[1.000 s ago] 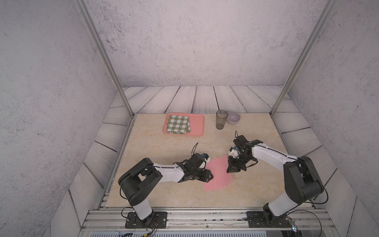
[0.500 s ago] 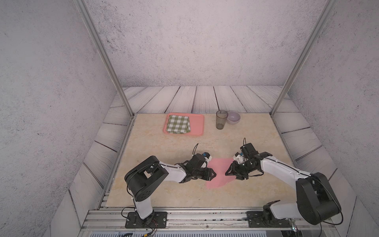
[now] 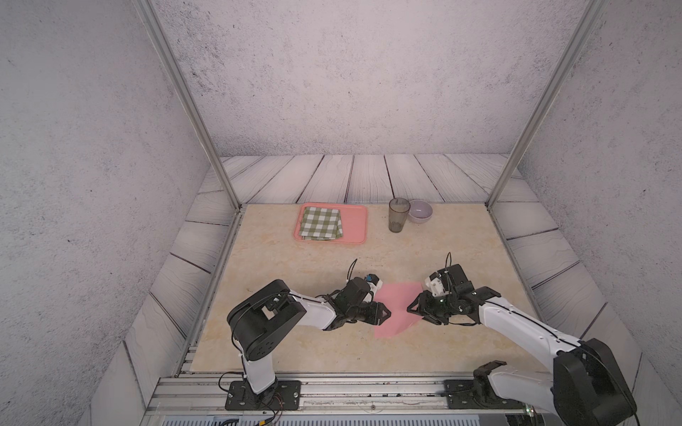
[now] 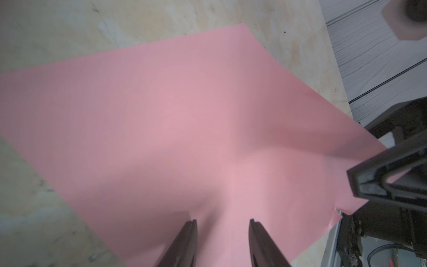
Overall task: Fold the square paper diagonally
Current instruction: Fold the paper at the center of the board.
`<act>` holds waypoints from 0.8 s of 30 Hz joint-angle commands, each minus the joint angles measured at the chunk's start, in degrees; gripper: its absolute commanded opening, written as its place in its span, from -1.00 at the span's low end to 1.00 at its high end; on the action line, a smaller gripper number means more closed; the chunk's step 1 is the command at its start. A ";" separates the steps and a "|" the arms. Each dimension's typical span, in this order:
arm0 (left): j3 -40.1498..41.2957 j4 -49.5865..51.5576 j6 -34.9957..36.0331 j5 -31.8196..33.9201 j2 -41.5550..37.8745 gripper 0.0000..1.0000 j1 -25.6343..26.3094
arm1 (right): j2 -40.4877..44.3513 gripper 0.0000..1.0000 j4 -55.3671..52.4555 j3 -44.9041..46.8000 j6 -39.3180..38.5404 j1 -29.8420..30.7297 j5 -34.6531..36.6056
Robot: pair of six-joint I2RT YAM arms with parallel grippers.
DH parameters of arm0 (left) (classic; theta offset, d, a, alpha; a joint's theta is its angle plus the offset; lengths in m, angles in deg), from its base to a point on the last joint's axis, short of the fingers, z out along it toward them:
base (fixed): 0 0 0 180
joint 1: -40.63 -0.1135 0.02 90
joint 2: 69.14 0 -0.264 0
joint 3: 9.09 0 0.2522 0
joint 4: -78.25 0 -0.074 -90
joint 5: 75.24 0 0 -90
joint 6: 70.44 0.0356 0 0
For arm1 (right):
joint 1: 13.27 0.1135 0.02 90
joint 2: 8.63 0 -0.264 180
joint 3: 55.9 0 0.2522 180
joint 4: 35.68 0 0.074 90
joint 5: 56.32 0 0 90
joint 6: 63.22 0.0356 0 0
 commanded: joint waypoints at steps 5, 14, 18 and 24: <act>1.44 2.50 0.07 -0.06 1.78 -0.14 1.06 | 6.16 -0.17 5.33 1.66 1.54 6.29 11.42; 1.73 2.88 0.51 0.81 1.07 -0.14 1.80 | 8.26 -0.12 6.35 2.31 -0.83 10.12 19.72; 2.00 3.11 0.69 1.34 0.60 -0.14 1.99 | 8.85 -0.12 5.09 1.78 -1.46 10.12 24.06; 1.87 3.74 0.93 1.61 0.58 -0.14 2.28 | 11.20 -0.03 0.21 1.88 2.64 10.15 30.90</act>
